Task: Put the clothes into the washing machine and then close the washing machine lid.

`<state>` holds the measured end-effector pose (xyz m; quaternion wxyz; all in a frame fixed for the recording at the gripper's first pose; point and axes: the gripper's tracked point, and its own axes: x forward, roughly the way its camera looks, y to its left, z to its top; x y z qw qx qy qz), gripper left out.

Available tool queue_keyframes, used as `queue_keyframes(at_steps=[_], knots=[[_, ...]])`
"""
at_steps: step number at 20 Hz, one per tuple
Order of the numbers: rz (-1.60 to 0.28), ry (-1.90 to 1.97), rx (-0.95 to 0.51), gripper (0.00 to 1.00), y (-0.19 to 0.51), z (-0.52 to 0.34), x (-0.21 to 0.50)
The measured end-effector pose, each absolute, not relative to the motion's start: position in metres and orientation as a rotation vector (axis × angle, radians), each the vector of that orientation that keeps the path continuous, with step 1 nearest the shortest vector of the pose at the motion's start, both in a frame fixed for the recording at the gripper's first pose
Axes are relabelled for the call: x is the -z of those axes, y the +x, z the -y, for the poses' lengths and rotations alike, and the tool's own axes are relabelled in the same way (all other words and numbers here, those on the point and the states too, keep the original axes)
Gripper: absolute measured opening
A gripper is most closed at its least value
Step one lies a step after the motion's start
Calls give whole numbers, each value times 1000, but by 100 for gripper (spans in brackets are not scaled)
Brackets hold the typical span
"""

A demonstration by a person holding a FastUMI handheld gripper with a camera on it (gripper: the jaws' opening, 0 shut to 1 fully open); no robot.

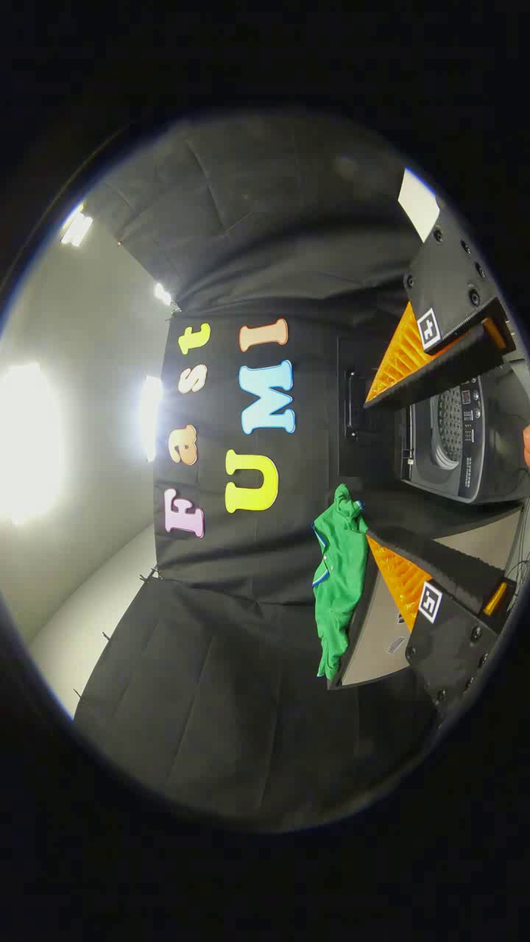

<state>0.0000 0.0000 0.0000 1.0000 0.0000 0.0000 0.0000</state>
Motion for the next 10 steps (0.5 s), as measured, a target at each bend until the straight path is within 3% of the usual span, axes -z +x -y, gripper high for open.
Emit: queue_keyframes(at_steps=[10], knots=[[-3, 5, 16, 98, 1, 12, 1]])
